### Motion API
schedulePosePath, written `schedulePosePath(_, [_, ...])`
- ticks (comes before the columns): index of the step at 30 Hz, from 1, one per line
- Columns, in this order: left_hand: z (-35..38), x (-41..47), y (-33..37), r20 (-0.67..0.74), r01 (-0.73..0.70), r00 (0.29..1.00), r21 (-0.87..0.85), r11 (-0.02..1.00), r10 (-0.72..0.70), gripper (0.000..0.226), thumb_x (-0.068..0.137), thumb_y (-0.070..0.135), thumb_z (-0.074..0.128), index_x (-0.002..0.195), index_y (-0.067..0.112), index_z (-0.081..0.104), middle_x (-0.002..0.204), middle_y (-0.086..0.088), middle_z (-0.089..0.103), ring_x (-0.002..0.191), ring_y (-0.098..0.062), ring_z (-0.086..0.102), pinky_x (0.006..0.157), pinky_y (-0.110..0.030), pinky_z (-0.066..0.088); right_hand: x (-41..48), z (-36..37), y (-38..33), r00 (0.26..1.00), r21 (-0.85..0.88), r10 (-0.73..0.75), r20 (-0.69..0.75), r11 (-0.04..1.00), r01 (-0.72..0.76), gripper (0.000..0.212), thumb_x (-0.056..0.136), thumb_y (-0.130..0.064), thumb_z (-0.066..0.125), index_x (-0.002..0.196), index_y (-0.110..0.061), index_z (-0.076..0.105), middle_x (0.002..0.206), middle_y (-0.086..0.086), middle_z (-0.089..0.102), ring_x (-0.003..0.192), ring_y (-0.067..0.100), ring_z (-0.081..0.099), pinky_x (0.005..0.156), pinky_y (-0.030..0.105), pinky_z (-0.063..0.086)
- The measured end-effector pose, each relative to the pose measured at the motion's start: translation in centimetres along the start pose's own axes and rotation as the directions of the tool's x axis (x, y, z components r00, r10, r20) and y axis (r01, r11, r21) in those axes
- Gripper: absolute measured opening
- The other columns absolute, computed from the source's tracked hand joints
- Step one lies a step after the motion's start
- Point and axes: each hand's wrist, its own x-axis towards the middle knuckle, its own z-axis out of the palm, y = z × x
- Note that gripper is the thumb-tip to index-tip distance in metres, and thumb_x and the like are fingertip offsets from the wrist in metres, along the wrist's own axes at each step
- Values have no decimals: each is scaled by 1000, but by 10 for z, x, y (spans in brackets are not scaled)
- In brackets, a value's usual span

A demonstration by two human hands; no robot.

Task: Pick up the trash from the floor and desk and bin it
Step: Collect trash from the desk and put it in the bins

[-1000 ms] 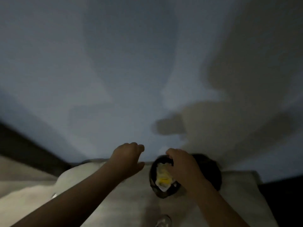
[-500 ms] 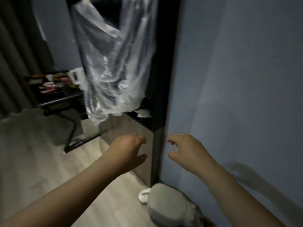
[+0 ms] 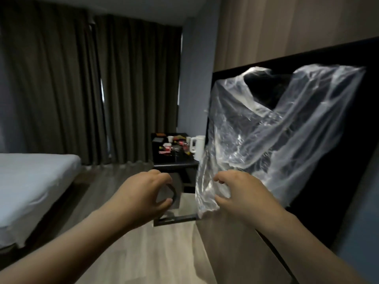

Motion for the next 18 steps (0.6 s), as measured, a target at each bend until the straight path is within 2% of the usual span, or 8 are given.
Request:
schedulePosePath(6, [12, 54, -35, -52, 109, 993, 16, 994, -108, 45, 85, 51, 56, 126, 36, 48, 118, 16, 55, 107, -2, 53, 91, -21, 46, 85, 20, 27, 993, 55, -119, -16, 991, 120, 37, 86, -41, 57, 122, -34, 54, 116, -15, 57, 106, 5, 53, 89, 23, 45])
schedulePosePath(10, [26, 84, -67, -39, 170, 985, 19, 985, -169, 49, 85, 54, 54, 130, 37, 45, 123, 16, 53, 112, -2, 52, 95, -22, 45, 134, 43, 36, 989, 77, -150, 4, 986, 149, 41, 86, -45, 58, 125, -35, 52, 119, -18, 56, 109, 2, 52, 93, 22, 45])
schedulePosePath(18, [69, 140, -155, 5, 189, 982, 27, 982, -189, 49, 86, 55, 51, 131, 36, 44, 126, 16, 51, 115, -3, 50, 97, -22, 42, 229, 106, 25, 983, 84, -173, 63, 982, 168, 42, 87, -45, 56, 127, -34, 51, 122, -16, 56, 114, 4, 51, 95, 23, 44])
